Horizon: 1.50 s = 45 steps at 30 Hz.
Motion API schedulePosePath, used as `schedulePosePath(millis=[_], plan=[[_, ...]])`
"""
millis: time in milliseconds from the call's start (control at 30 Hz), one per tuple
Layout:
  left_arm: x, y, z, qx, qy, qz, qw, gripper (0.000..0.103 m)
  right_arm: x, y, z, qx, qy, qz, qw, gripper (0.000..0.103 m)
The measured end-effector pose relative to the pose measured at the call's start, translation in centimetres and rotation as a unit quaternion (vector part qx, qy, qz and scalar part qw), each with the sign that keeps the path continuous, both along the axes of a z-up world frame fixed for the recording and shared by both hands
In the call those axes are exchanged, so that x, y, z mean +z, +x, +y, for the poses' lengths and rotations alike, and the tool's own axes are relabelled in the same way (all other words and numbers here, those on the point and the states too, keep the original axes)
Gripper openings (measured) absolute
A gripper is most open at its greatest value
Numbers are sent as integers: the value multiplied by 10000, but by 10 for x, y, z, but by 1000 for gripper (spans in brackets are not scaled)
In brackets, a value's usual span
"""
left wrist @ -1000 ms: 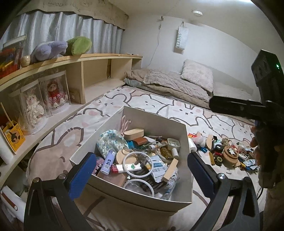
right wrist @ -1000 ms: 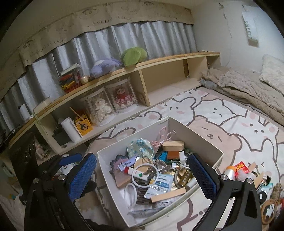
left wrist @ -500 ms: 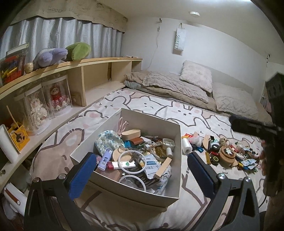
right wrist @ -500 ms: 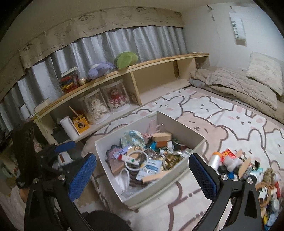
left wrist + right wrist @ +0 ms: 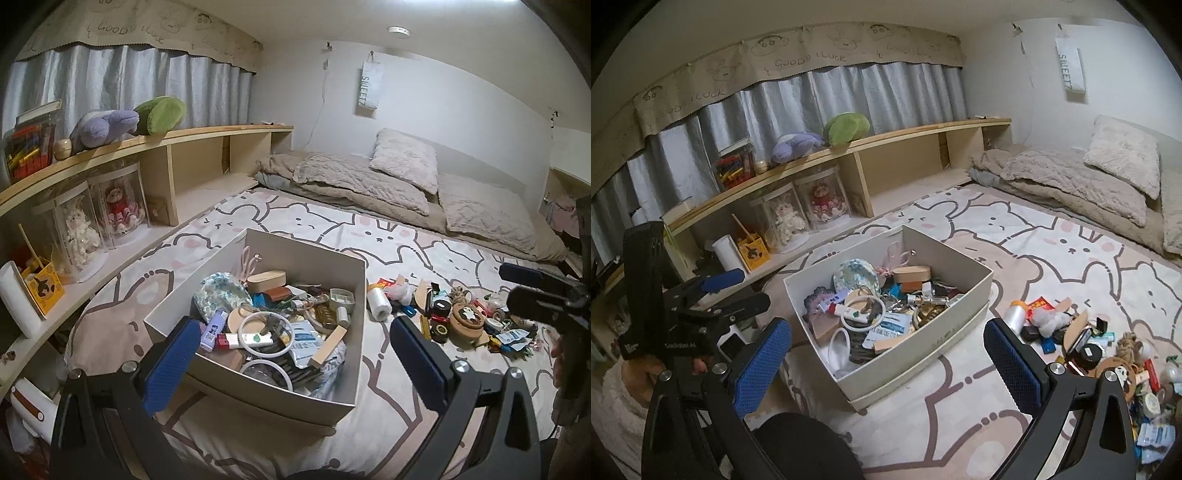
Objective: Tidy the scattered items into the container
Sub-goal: 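Withdraw both open tools from the box back toward the pile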
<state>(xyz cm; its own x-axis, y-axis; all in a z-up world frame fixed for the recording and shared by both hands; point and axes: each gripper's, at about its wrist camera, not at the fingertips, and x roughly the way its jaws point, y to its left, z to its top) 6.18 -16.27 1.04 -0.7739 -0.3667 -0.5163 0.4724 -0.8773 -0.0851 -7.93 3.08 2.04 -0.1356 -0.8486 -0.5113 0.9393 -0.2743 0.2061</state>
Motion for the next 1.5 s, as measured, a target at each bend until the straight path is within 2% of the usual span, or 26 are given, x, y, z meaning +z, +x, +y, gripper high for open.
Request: schedulePosePath(millis=[333, 800, 1500], plan=[[5, -6, 28, -269, -111, 17, 9996, 103, 6, 3, 33, -218, -168, 51, 9996, 103], [11, -26, 62, -637, -127, 60, 9979, 103, 14, -7, 90, -902, -375, 219, 9950, 103], [11, -71, 107, -1393, 42, 98, 9902, 103, -1, -24, 172, -2242, -304, 379, 9733, 103]])
